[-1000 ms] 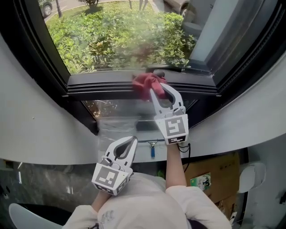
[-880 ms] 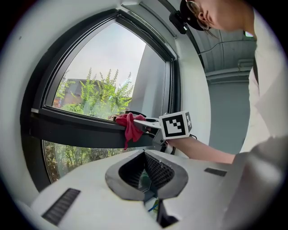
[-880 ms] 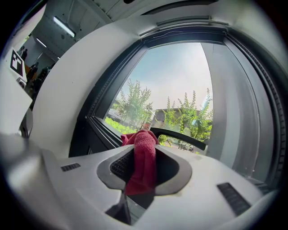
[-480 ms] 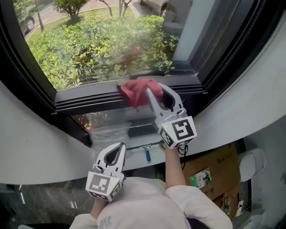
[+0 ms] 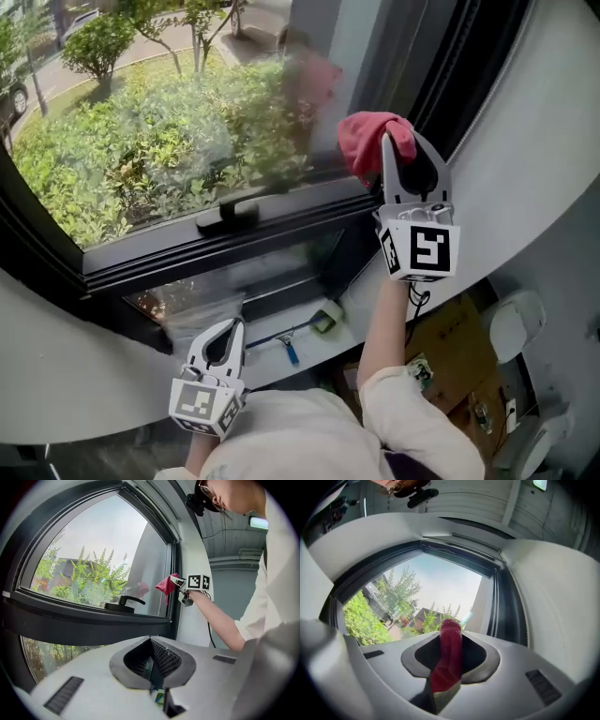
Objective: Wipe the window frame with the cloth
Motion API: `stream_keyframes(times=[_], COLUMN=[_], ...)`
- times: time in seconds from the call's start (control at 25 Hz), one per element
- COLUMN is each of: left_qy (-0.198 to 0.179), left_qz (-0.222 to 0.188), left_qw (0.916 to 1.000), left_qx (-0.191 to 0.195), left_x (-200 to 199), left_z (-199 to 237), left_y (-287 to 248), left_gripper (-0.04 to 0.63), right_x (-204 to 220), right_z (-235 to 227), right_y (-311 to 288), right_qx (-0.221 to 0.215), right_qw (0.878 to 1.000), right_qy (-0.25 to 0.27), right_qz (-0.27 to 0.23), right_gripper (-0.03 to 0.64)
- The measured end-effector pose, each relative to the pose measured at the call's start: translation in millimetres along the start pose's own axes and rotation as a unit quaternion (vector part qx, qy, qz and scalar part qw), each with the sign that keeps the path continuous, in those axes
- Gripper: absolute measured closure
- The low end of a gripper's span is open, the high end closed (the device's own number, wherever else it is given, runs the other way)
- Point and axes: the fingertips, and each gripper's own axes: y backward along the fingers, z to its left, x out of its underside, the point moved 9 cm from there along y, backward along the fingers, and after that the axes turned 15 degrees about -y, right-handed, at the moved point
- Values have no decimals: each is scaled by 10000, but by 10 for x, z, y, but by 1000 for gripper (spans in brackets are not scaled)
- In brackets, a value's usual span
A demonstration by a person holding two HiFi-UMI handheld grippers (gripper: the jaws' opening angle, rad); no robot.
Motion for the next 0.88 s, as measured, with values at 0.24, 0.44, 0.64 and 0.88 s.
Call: stream_keyframes(times=[0.24,0.44,0.64,0.88], left_qy=[42,96,148,125], left_qz=[-4,18,38,20], left_qw=[10000,9999,9999,9998], left_qx=[3,-38,80,179], left_x=[-4,29,46,51], left_z=[44,87,109,141], left_y=[-82,-120,-168,-202], left_gripper=[586,586,586,586], right_x=[-533,-919,-886,-770], right_z=[-575,-806,-948,-989], right_y=[-313,-491,-688,-664], right_qx=[822,1416,1702,1782], right_qw=[9927,9789,9742,9737], right_qy=[663,1143,1253,1128], right_qz=[-582,-928,-794,-862], right_gripper=[514,514,514,515])
